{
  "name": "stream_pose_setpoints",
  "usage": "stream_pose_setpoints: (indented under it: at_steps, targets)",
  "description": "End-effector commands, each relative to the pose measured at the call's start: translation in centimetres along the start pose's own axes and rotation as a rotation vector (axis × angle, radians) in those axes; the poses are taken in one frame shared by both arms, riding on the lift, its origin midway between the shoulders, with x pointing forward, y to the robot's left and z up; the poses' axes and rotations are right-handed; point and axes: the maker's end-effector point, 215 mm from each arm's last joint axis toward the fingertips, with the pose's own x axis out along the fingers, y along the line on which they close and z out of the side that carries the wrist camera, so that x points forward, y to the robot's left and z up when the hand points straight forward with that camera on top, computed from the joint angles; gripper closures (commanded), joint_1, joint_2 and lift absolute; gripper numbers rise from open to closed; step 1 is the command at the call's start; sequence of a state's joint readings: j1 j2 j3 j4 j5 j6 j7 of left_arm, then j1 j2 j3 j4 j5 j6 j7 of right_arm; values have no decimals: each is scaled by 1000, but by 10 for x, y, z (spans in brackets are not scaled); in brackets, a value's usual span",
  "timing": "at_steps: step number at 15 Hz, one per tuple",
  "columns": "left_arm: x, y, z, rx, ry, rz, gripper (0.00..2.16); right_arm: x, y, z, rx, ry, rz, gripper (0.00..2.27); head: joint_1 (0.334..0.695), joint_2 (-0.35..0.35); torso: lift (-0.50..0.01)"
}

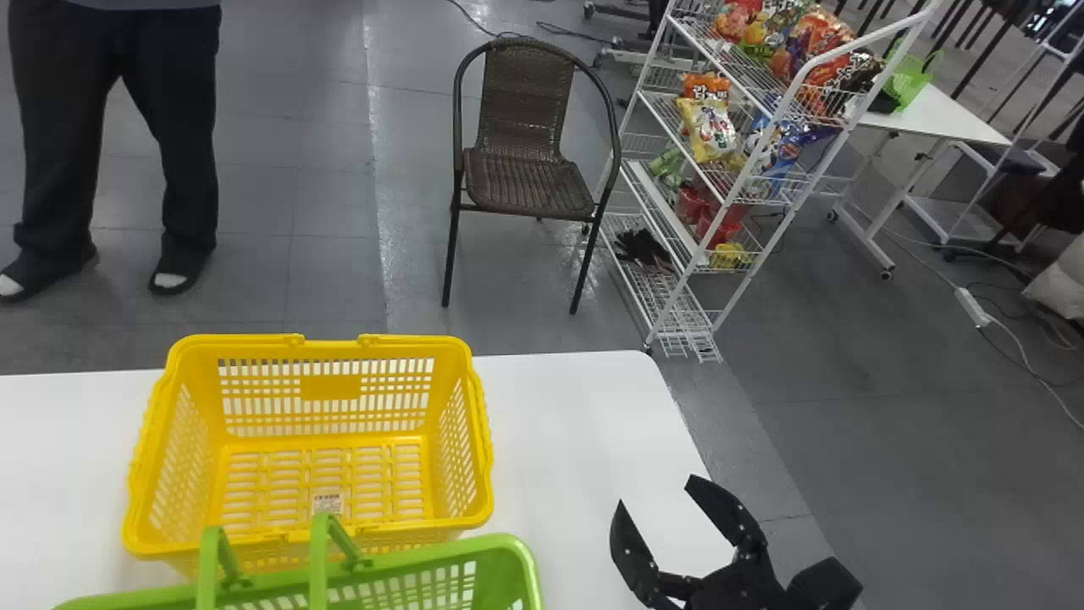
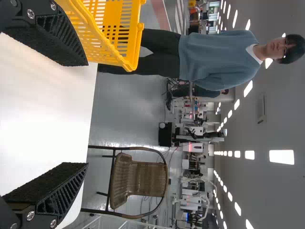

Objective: Grasp handle with right gripper to insert into left gripper then lift and swing left to center

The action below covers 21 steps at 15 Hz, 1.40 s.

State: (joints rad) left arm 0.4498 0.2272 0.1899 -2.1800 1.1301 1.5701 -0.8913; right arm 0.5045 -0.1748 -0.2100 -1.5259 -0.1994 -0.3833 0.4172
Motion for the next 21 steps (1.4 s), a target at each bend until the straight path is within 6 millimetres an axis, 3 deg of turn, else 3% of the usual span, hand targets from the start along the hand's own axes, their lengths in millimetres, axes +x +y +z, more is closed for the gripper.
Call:
stream_pose_setpoints:
  at_steps: [1,5,12,21]
  targets:
    - [19,3,-1,-4,34,-20,2138,-2,-1,0,-2,-1,-2,56,695,-350,0]
    - [33,8,-4,-1,62,-9,2138,-5,-4,2,1,-5,-8,56,695,-350,0]
    - [30,22,-4,-12,65,38,2138,-8,-2,5,2,-12,-8,56,695,-350,0]
    - [31,21,-5,-14,68,35,2138,-9,-2,5,2,-13,-7,56,695,-350,0]
